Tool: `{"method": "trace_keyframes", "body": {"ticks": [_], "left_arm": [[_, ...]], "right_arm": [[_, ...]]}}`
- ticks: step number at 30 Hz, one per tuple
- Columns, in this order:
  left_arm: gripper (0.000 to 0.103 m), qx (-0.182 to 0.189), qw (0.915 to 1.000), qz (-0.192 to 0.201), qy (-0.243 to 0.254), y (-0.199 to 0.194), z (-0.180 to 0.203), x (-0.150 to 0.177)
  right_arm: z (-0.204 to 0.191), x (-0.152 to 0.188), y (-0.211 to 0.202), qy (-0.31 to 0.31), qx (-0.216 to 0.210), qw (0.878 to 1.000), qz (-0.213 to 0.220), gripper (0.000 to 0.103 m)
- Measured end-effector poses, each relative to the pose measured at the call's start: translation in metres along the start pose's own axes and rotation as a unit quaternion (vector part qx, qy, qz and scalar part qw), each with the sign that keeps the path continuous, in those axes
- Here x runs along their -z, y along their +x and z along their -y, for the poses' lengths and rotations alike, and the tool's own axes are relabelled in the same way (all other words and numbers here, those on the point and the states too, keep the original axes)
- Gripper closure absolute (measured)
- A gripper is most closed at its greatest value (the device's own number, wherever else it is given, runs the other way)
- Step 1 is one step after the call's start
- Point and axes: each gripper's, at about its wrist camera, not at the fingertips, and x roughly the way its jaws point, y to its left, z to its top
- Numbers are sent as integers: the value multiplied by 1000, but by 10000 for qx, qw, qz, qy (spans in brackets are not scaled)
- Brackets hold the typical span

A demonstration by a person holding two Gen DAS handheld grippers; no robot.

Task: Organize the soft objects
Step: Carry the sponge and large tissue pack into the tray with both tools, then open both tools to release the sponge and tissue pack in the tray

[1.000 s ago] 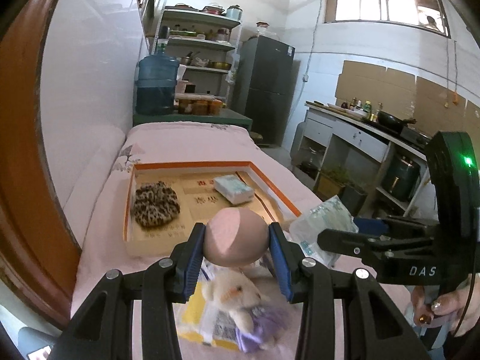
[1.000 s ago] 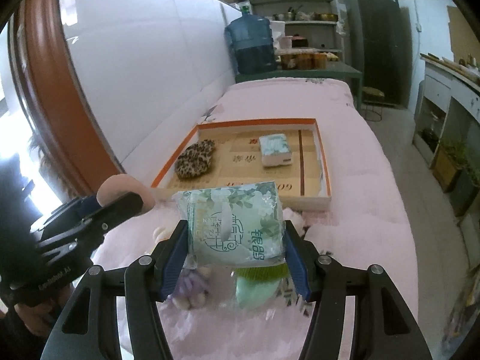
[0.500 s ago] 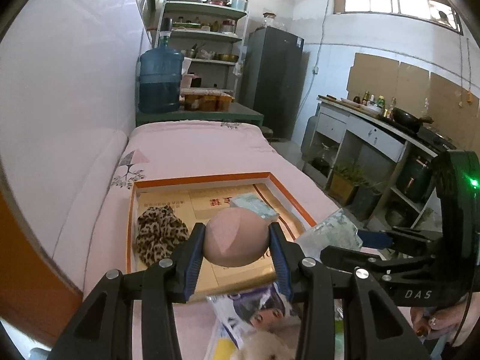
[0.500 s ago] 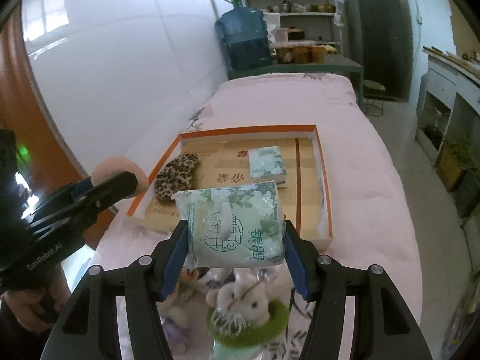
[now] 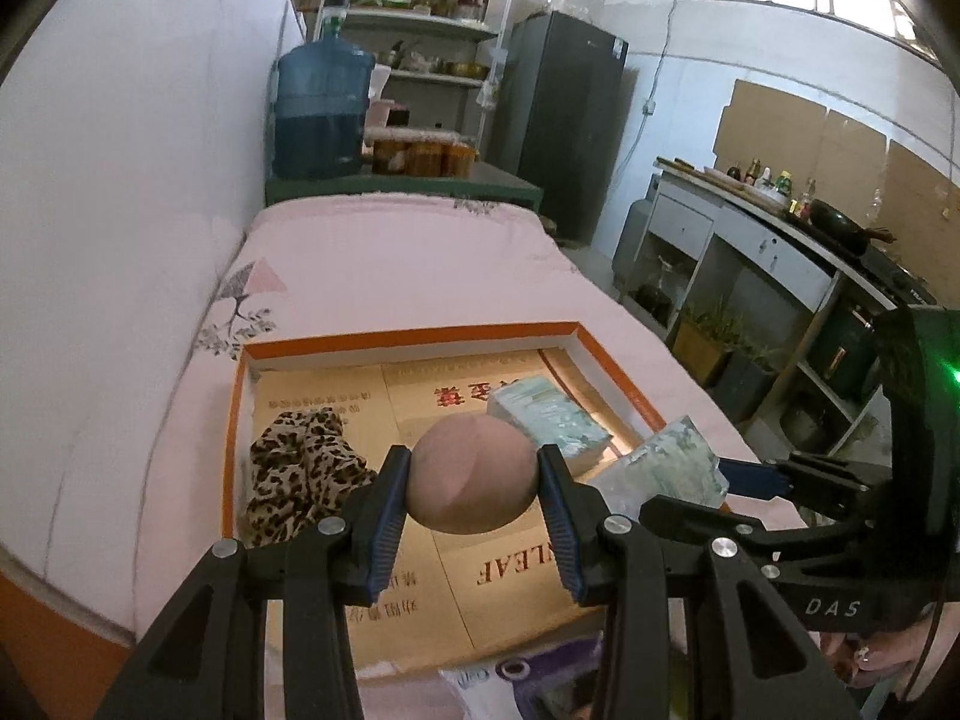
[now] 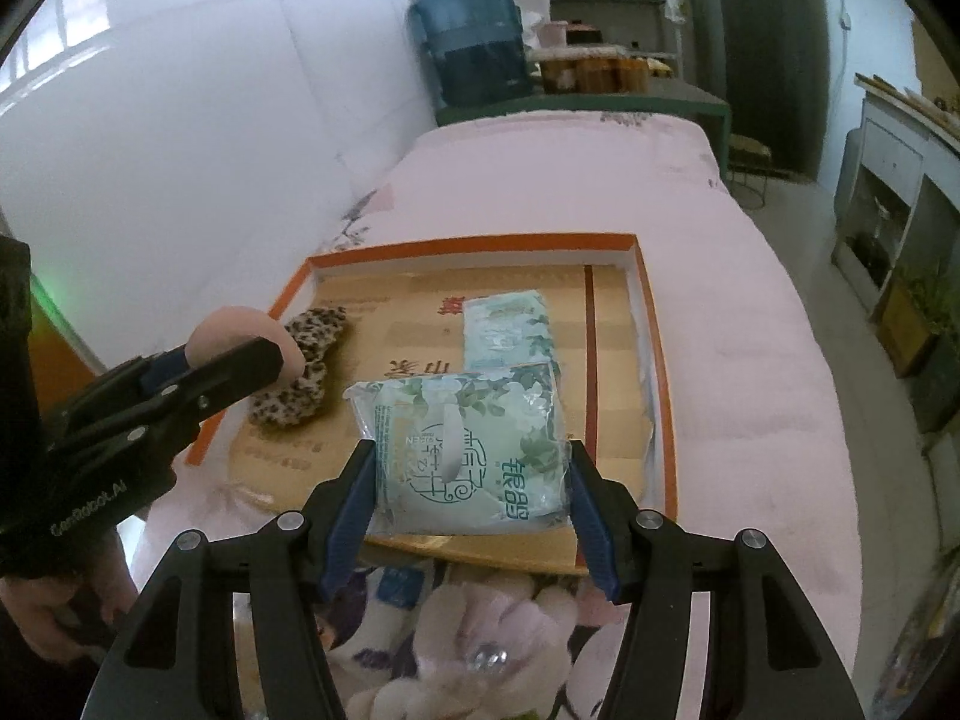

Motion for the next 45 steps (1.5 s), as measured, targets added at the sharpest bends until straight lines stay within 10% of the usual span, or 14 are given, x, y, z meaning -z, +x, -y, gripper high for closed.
{"method": "trace_keyframes", "body": {"ticks": [29,45], "left_arm": [[60,-221,9927,-1181,-67,95,-22,1],[43,-215,9937,-1099,-92,97,-22,0]], "right_arm": [[20,-5,60,-26,107,9972,-746,41],[18,-5,66,-100,180,9964,-822,32]]}}
